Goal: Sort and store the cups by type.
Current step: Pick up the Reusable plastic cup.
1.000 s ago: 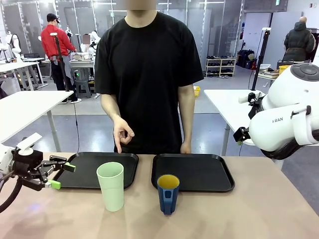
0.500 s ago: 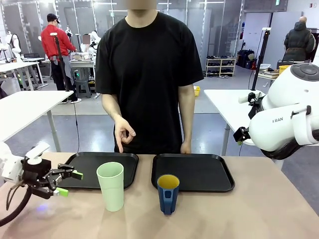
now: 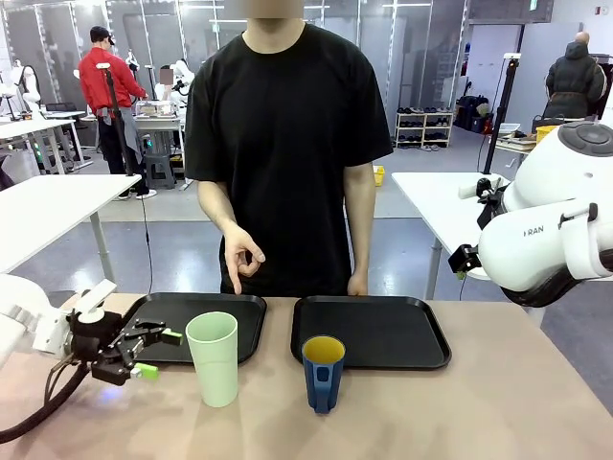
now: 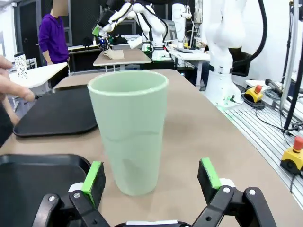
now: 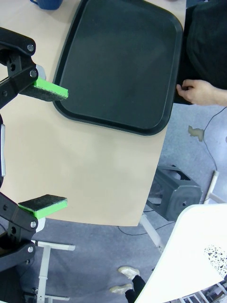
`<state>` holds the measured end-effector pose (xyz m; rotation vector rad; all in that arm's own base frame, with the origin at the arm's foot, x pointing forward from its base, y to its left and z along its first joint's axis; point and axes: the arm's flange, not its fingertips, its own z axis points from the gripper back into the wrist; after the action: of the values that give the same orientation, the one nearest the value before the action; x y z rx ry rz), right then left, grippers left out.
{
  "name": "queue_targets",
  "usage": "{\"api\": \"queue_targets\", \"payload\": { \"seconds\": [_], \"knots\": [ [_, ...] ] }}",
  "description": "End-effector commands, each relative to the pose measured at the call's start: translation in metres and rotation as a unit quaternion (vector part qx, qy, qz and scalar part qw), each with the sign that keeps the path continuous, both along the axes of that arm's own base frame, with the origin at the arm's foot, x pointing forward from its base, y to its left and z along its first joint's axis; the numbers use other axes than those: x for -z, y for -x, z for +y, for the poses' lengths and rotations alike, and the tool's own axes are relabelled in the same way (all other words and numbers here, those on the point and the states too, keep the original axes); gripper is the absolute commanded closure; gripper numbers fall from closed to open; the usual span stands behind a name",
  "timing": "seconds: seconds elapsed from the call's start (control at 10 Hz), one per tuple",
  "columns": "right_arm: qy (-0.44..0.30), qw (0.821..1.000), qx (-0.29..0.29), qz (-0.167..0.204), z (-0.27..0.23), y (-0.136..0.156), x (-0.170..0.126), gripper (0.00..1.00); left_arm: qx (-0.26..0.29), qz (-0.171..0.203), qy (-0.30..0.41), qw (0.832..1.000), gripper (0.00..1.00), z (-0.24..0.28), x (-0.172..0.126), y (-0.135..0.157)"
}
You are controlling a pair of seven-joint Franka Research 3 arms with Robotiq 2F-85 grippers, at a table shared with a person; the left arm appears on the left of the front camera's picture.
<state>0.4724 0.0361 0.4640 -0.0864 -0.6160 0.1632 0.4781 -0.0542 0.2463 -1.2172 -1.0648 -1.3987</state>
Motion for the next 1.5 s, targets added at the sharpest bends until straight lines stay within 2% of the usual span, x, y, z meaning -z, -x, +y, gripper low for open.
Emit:
{"api": "queue_targets", "payload": {
  "seconds": [0.0,0.7,0.8,1.4],
  "knots": [
    [0.004,1.000,-0.002,0.000,0.000,-0.001,0.000,0.00,-0.015,-0.022,0.020,0.999,0.00,-0.009,0.022,0.005],
    [0.004,1.000,-0.002,0.000,0.000,-0.001,0.000,0.00,-0.004,-0.003,-0.007,1.000,0.00,-0.038,0.023,-0.010],
    [0.004,1.000,-0.002,0.000,0.000,-0.001,0.000,0.00,0.002,0.012,0.004,1.000,0.00,-0.032,0.019,-0.005],
    [0.004,1.000,-0.002,0.000,0.000,-0.001,0.000,0.00,0.011,0.016,0.005,1.000,0.00,-0.044,0.024,-0.012]
  ]
}}
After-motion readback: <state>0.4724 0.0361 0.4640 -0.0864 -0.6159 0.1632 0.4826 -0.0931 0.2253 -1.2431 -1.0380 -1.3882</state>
